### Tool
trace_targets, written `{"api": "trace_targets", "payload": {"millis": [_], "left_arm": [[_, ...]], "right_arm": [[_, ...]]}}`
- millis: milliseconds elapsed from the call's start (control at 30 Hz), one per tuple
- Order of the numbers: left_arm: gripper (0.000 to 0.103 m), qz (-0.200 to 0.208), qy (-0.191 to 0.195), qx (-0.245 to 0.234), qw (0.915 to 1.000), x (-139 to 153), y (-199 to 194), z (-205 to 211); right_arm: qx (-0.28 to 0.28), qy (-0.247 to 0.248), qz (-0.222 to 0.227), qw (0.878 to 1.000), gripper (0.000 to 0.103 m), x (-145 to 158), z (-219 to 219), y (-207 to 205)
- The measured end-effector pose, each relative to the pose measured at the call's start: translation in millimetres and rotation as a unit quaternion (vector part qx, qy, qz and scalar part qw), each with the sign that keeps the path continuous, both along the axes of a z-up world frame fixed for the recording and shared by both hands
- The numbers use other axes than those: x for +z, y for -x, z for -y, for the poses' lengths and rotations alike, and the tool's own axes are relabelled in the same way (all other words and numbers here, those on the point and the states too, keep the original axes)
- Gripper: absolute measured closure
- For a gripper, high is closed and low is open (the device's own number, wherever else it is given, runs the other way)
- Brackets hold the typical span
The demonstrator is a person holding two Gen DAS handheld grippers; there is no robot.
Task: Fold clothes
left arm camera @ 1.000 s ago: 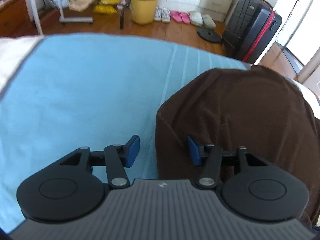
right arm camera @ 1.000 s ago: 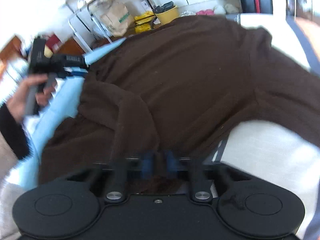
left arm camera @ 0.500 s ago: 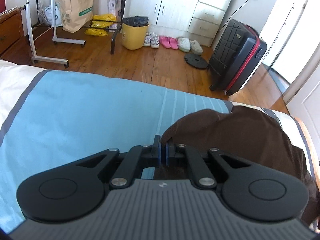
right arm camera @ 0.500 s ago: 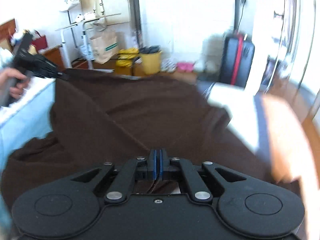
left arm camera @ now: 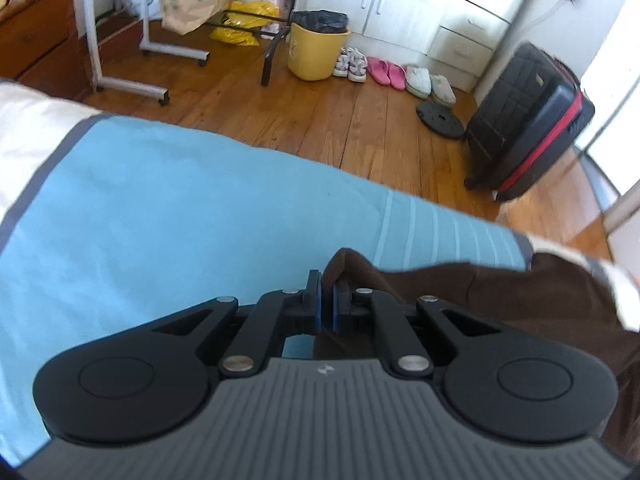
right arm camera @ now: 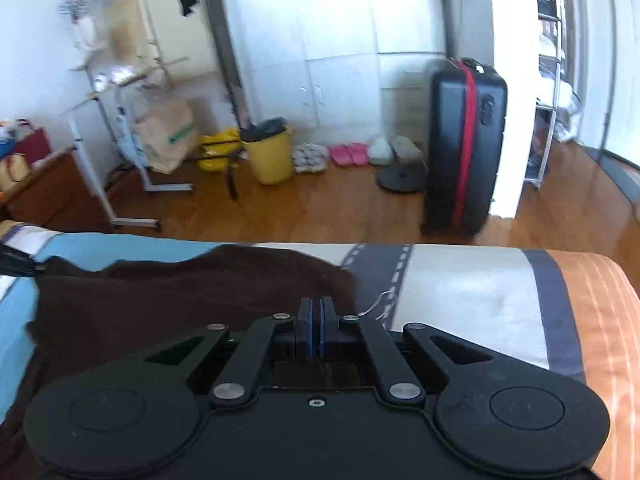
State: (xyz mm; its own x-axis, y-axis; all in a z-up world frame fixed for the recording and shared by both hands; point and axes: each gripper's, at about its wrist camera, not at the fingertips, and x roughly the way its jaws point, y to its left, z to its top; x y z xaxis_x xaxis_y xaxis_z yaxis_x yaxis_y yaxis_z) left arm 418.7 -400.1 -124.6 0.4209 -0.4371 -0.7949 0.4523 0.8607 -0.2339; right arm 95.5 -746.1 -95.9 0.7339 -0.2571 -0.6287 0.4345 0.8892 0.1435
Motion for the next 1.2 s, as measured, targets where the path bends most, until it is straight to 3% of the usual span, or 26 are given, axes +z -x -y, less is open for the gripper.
{"api": "trace_targets", "payload": {"millis": [133,200,233,333,367,533,567,633,667,733,767,800,900,1000,1067,1200], "left_arm": [[0.097,-0.011,-0.011,0.010,0.9998,-5.0,-7.7,-1.0],[0.091,-0.004,0.009,0.017,0.9998,-3.4,-4.5,-8.0],[0.082,0.004,0.028,0.020,0.9994,-0.8,-0.1,-14.5],[0.079,0.046,0.054,0.094,0.9931,14.1,19.8,-35.6],[0.079,0.045,0.050,0.081,0.9944,15.5,27.1,-33.9],[0.079,0.042,0.027,0.018,0.9986,22.4,63.4,-25.5],[0.079,0.043,0.019,0.005,0.9989,23.3,71.1,-23.0],[0.078,0.079,-0.067,-0.026,0.9943,15.7,92.4,-0.3],[0.078,0.097,-0.121,-0.039,0.9871,10.0,102.1,13.8],[0.078,0.122,-0.181,-0.060,0.9741,1.0,114.1,34.5],[0.078,0.125,-0.187,-0.066,0.9722,-1.1,117.3,40.7],[0.078,0.123,-0.180,-0.066,0.9737,-2.0,119.1,42.8],[0.078,0.112,-0.159,-0.058,0.9793,-3.2,120.0,43.3],[0.078,0.109,-0.159,-0.070,0.9788,-7.8,116.0,39.6],[0.075,0.105,-0.172,-0.079,0.9762,-14.9,117.2,42.1],[0.068,0.097,-0.211,-0.079,0.9695,-22.8,121.7,47.2]], "right_arm": [[-0.044,0.021,-0.047,0.998,0.098,-9.3,10.4,-18.3],[-0.089,0.021,-0.070,0.993,0.085,-9.5,11.3,-17.0],[-0.086,0.000,-0.055,0.995,0.084,-7.5,7.1,-6.2],[-0.071,-0.067,-0.003,0.995,0.059,-1.0,-6.1,27.7],[-0.066,-0.090,0.014,0.994,0.056,1.1,-10.5,39.0],[-0.082,-0.206,0.015,0.975,0.056,-32.5,-17.3,34.6],[-0.085,-0.229,0.015,0.970,0.056,-39.3,-18.6,33.6],[-0.091,-0.275,0.015,0.957,0.054,-52.8,-21.2,31.6],[-0.094,-0.297,0.015,0.950,0.054,-59.6,-22.6,30.6],[-0.105,-0.266,0.037,0.958,0.055,-57.3,-28.1,20.9],[-0.101,-0.240,0.031,0.965,0.082,-54.6,-32.4,14.6],[-0.085,-0.212,0.013,0.974,0.096,-51.3,-40.0,9.5],[-0.057,-0.088,-0.043,0.994,0.096,-38.8,-70.6,5.9],[-0.020,0.010,-0.035,0.999,0.097,-17.3,-105.1,32.6],[-0.016,0.047,-0.040,0.998,0.097,-8.9,-119.9,50.4],[0.019,0.052,-0.088,0.995,0.096,-23.5,-121.1,50.8]]}}
